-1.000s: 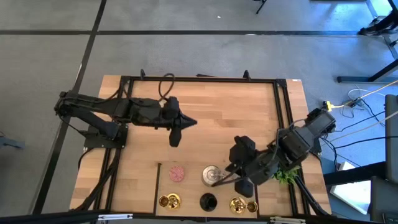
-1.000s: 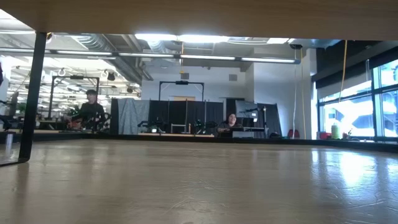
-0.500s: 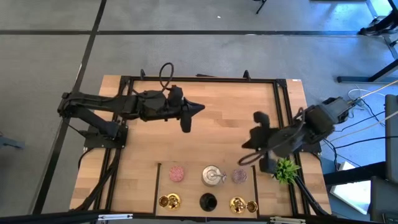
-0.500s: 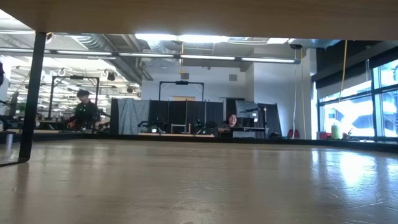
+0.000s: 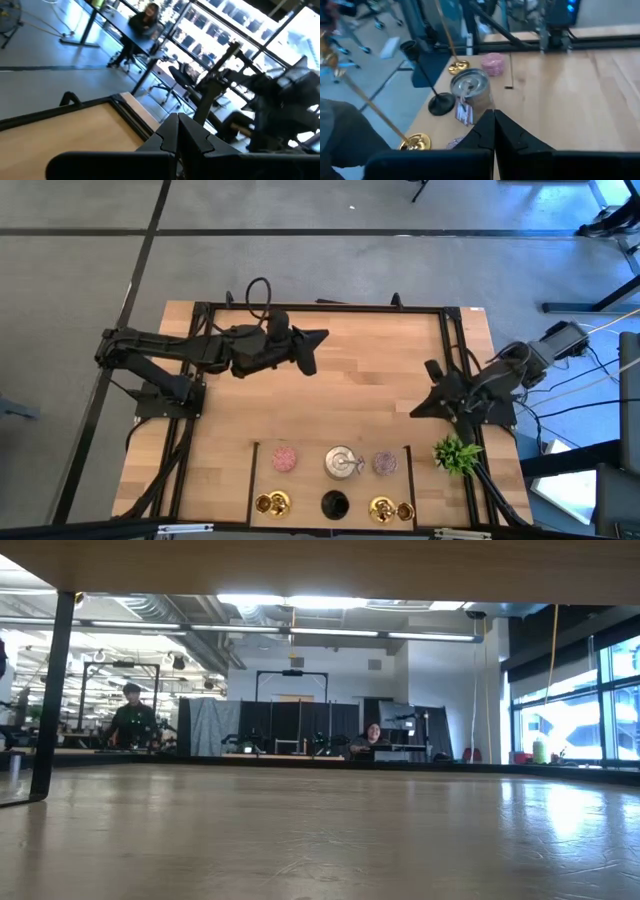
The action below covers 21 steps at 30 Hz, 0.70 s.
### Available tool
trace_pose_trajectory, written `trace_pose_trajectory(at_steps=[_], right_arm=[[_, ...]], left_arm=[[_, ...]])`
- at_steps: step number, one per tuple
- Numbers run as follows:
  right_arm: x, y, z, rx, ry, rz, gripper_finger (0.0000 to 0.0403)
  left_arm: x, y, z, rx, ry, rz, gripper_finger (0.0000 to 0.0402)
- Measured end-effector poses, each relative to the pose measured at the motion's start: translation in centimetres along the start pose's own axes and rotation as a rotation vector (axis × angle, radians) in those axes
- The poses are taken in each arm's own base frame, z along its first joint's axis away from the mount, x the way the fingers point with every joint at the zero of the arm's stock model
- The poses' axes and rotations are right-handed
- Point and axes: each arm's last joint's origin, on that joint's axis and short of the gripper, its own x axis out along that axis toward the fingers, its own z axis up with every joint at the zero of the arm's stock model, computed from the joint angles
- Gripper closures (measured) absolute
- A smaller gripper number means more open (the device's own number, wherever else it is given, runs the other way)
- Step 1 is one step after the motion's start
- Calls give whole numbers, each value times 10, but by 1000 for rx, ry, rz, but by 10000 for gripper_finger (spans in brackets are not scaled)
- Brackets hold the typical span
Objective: Pick & Place candle stick holders
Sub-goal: Return to Home Position
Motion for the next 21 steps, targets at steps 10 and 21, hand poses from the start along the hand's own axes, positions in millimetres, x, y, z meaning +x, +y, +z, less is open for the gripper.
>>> trace_pose_trajectory(at_steps=[10, 21], right_arm=[[-9, -22, -38, 130, -5, 127, 403], [-78, -54, -91, -32, -328, -78, 403]], left_arm=[[0, 2, 1, -93, -54, 65, 400], [0, 3, 3, -135, -102, 109, 400]])
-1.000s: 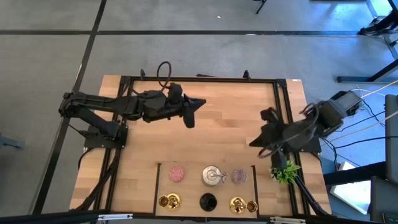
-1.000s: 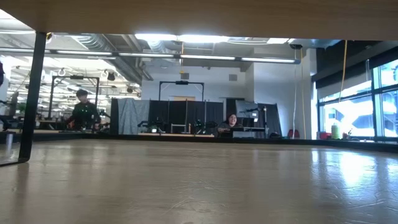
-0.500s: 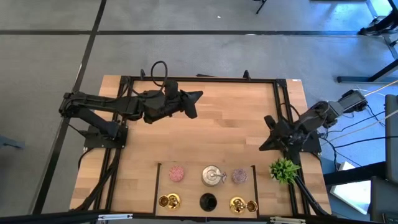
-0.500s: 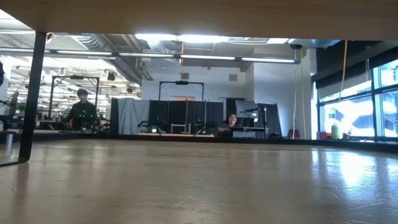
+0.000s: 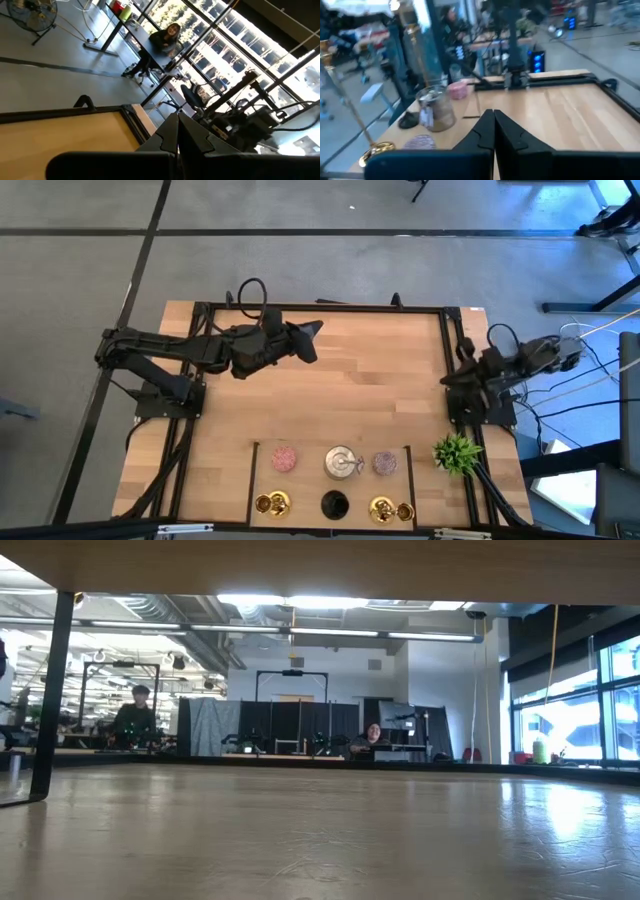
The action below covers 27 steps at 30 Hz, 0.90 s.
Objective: Pick & Place candle stick holders
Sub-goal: Return to Home Position
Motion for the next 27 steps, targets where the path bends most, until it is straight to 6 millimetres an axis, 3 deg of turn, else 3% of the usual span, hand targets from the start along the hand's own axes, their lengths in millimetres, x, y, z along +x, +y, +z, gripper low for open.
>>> trace_pose_trajectory(at_steps=[6, 13, 18, 21, 27], right_arm=[[-17, -14, -39, 62, -79, -61, 403], [2, -16, -64, -11, 21, -145, 403], [10, -16, -74, 19, -5, -154, 403], [19, -13, -78, 78, -65, -103, 403], [44, -11, -109, 149, -120, -11, 403]], left_arm=[[0, 0, 0, -7, -2, 2, 400], [1, 1, 1, -13, -8, 10, 400], [1, 1, 1, -13, -4, 6, 400], [1, 1, 1, -13, -3, 6, 400], [0, 1, 0, -11, 3, 3, 400]])
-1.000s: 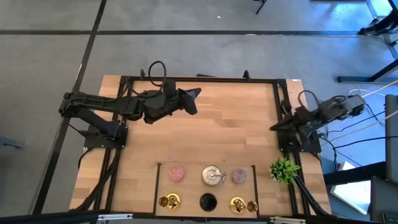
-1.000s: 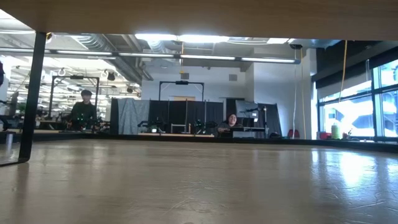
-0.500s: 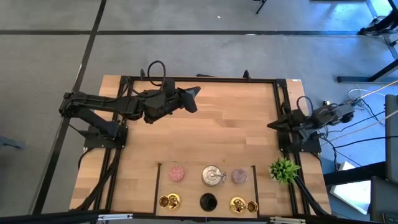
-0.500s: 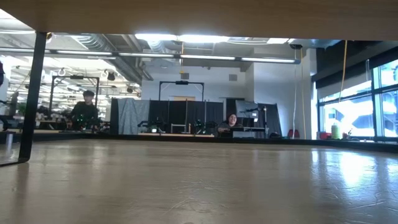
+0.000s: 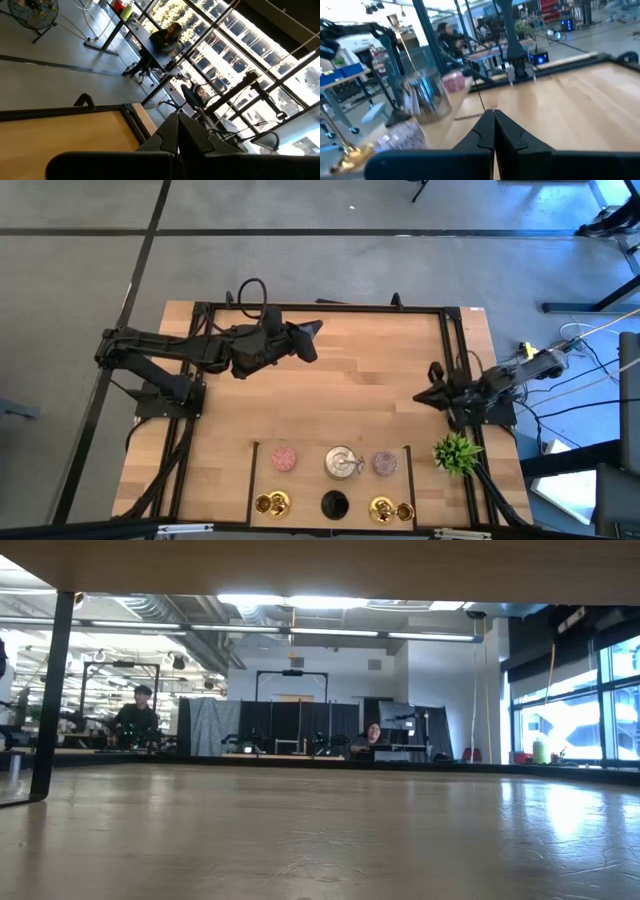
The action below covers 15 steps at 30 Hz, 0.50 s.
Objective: Pick & Place candle stick holders
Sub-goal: Return to Home Position
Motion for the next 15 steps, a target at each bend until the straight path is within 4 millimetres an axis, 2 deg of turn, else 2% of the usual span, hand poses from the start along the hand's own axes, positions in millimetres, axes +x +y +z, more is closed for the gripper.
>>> trace_pose_trajectory(at_steps=[3, 12, 15], right_arm=[[4, -3, -13, 2, 20, -6, 403], [6, -9, -15, -36, 26, -47, 403], [9, -14, -23, -26, 52, -53, 403]], left_arm=[[-1, -1, -1, 0, 5, -5, 400], [-4, -3, -4, -7, 16, -11, 400], [-4, -3, -3, -7, 15, -11, 400]])
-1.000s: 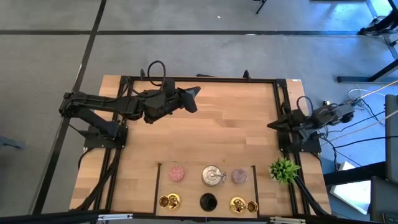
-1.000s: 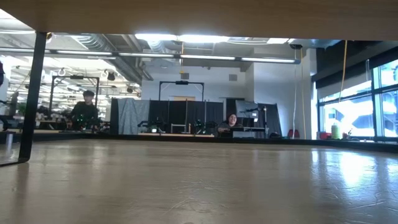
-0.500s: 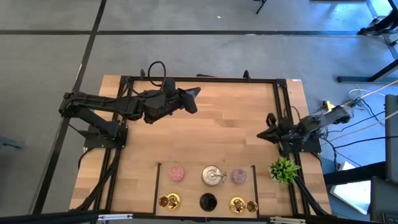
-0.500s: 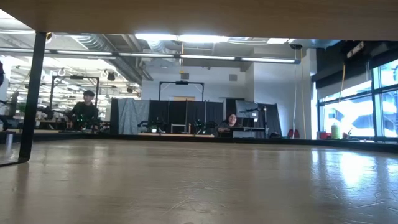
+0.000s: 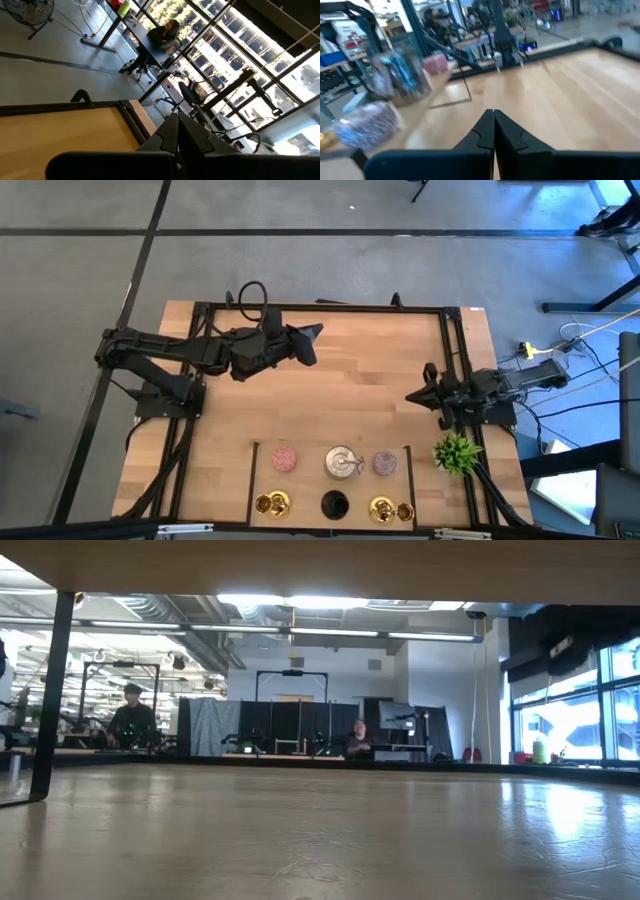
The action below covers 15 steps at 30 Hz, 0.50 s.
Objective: Pick & Place candle stick holders
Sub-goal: Return to Home Position
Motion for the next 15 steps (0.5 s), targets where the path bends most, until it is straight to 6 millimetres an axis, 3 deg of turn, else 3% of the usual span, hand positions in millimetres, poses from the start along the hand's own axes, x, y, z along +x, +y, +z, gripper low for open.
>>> trace_pose_trajectory(at_steps=[3, 11, 15], right_arm=[[4, -6, -10, 18, 30, -20, 403], [5, -19, -7, -48, 7, -131, 403], [5, -23, -5, -35, 20, -68, 403]], left_arm=[[0, 0, 0, 1, 0, 0, 400], [0, 0, 0, 2, 1, 1, 400], [0, 0, 0, 6, 2, 2, 400]])
